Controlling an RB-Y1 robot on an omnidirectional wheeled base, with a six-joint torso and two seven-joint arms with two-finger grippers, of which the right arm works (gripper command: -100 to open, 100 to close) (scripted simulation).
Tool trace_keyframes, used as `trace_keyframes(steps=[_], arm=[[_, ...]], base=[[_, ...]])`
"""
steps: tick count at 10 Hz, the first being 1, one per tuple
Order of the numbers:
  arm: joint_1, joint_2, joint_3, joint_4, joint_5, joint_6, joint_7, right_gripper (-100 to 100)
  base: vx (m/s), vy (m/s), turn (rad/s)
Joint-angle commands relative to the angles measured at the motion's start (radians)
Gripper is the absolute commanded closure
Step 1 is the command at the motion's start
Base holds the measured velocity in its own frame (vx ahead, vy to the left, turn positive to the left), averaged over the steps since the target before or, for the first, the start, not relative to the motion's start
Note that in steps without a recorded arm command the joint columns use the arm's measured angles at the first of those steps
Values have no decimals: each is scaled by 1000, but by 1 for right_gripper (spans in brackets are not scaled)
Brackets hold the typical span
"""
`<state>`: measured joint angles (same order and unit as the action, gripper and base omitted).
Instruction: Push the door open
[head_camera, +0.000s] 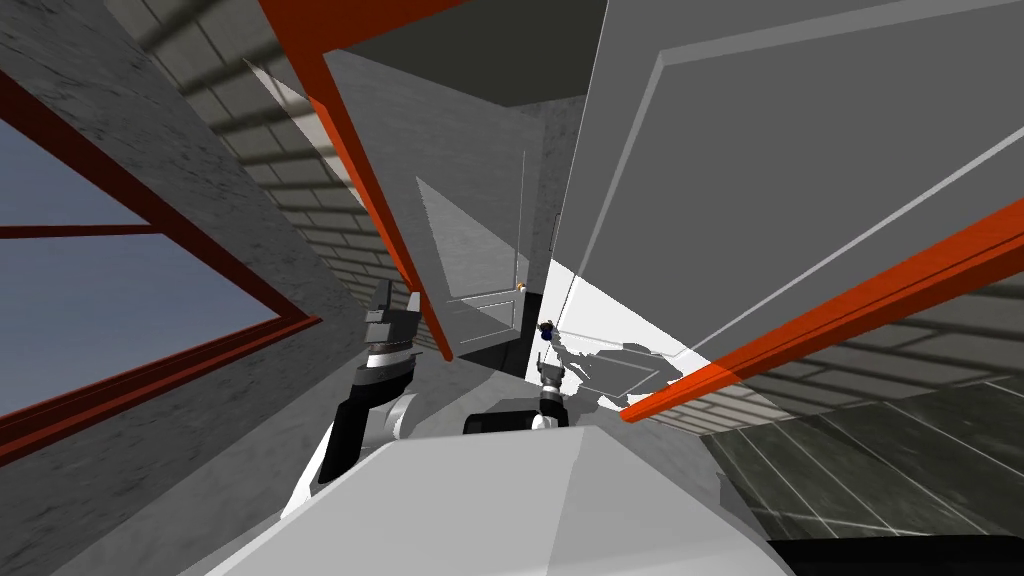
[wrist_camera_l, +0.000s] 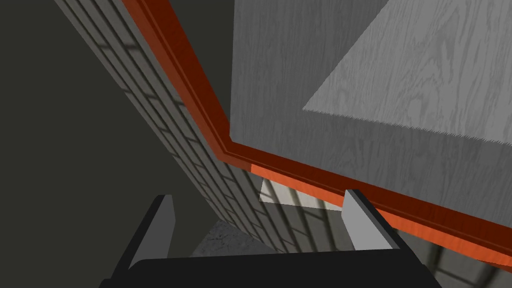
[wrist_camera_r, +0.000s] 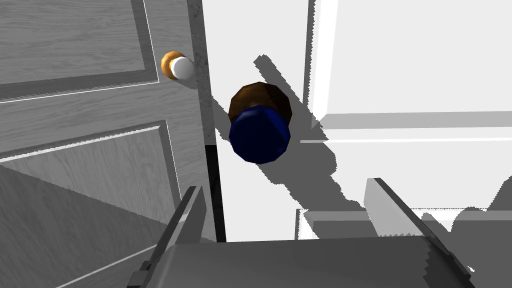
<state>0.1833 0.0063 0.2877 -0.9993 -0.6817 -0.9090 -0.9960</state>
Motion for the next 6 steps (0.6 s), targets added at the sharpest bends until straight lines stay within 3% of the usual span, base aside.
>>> trace_keyframes(steps=[1, 4, 6], arm=[[-11, -24, -4, 20, -2, -7, -12, -100], [-18, -27, -11, 28, -6, -7, -19, -100], [-23, 0, -16, 33, -9, -6, -24, -100]], base=[[181, -48, 18], [201, -49, 20], [177, -47, 19]])
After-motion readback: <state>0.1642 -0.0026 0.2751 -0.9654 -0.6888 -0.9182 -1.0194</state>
